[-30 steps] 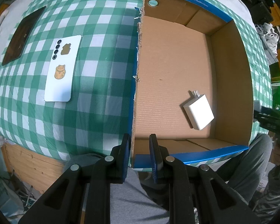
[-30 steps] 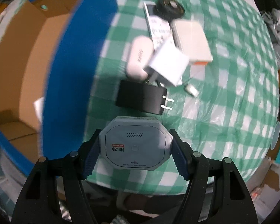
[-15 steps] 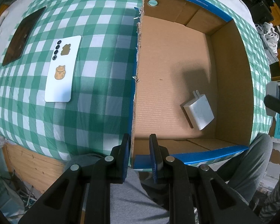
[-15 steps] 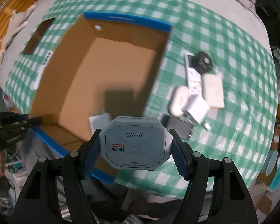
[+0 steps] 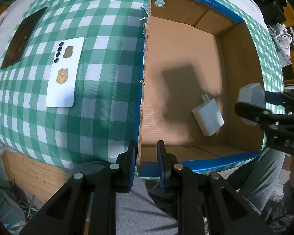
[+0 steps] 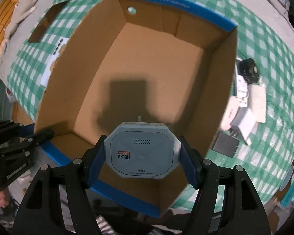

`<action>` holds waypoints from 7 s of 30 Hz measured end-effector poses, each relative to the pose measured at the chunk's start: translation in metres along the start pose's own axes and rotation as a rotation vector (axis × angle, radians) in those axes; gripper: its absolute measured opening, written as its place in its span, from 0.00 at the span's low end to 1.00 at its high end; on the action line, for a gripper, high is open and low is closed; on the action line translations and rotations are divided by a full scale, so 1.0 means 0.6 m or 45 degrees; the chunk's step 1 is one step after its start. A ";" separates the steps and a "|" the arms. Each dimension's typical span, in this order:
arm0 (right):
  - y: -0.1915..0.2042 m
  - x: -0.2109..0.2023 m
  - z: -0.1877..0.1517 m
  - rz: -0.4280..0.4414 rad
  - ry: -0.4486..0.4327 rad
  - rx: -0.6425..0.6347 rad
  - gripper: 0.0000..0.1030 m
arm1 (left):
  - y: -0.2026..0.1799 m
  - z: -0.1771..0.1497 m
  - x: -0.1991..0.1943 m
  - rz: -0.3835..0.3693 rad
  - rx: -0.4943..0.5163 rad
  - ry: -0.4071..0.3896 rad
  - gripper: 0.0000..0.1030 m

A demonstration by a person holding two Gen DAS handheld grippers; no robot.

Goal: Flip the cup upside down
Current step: 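Carry the hexagonal device into the box beside the charger and release, then return the right gripper to the items and grasp another white charger, then carry the white charger into the box and open the right gripper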

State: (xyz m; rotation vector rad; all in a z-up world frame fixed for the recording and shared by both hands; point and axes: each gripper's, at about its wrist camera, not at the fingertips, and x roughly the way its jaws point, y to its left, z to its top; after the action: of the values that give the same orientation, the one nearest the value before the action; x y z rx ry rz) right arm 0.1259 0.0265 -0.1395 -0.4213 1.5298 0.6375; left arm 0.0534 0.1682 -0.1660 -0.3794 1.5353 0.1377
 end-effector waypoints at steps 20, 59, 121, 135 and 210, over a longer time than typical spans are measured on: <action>0.017 0.073 0.004 -0.087 0.043 -0.052 0.69 | 0.000 0.001 0.003 0.000 0.003 0.005 0.19; -0.342 -0.025 -0.024 0.030 -0.024 0.514 0.75 | -0.001 0.003 0.006 -0.001 0.009 0.014 0.21; -0.355 0.018 -0.033 -0.087 0.016 0.435 0.47 | -0.019 0.013 0.017 0.021 0.022 0.034 0.25; -0.197 -0.109 0.006 -0.009 -0.104 0.168 0.47 | -0.023 0.014 0.016 0.026 0.025 0.031 0.25; -0.122 -0.086 -0.021 0.062 -0.097 -0.130 0.68 | -0.018 0.008 0.004 0.013 0.033 0.015 0.26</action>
State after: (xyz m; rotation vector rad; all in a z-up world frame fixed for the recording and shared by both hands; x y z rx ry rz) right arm 0.1651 -0.0437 -0.0986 -0.4334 1.4432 0.7639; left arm 0.0617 0.1592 -0.1670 -0.3530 1.5495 0.1236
